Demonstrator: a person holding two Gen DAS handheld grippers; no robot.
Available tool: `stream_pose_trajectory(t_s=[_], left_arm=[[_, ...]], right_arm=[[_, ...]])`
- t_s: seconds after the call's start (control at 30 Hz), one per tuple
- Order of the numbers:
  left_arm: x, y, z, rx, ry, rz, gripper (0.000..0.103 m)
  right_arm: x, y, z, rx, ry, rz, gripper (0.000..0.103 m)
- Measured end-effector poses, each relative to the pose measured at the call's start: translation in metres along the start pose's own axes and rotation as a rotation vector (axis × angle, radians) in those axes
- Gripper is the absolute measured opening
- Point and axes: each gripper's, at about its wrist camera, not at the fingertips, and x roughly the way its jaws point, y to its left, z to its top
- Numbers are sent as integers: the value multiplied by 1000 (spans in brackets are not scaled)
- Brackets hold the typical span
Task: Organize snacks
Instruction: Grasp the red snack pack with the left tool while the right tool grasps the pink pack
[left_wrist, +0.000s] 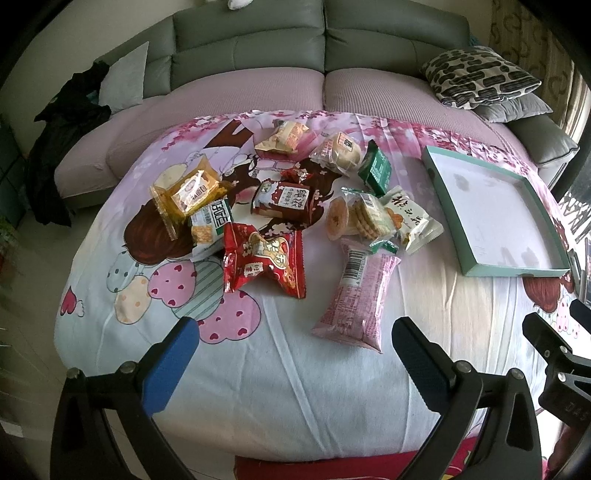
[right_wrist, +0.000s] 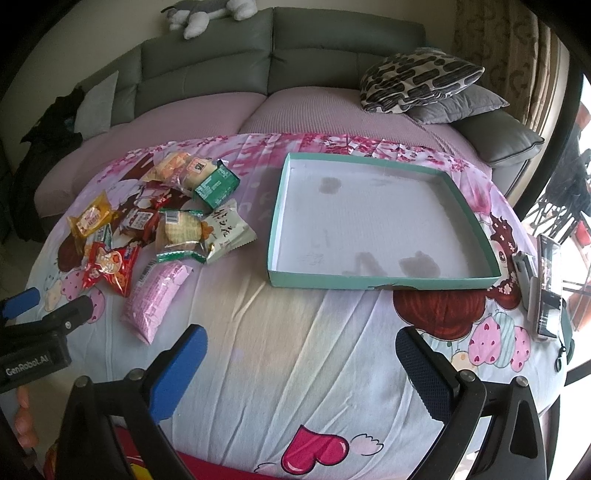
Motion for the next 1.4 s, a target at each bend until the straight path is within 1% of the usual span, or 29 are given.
stream_pose_trajectory(t_s=[0.13, 0.3, 0.43, 0.57, 0.67, 0.83, 0.97, 1.13, 1.27, 1.4], left_arm=[[0, 8, 8, 2, -15, 8, 103], [-1, 36, 28, -39, -50, 9, 103], [2, 62, 45, -73, -66, 3, 103], [14, 79, 53, -97, -47, -20, 103], [30, 87, 54, -120, -10, -34, 103], [58, 94, 49, -165, 54, -95, 103], [78, 91, 46, -163, 83, -127, 103], [102, 81, 50, -124, 116, -106, 103], [116, 78, 52, -121, 139, -121, 103], [126, 70, 54, -84, 141, -77, 103]], right_arm=[[-4, 4, 8, -24, -9, 9, 103], [-10, 17, 33, -62, -43, 49, 103], [-4, 37, 56, -90, -42, 102, 103], [13, 66, 68, -115, -14, 130, 103], [31, 88, 67, -134, 22, 145, 103], [65, 115, 56, -173, 100, 150, 103], [91, 130, 41, -201, 166, 160, 103], [116, 142, 34, -206, 229, 168, 103], [130, 147, 32, -188, 252, 181, 103], [139, 154, 31, -186, 270, 178, 103]])
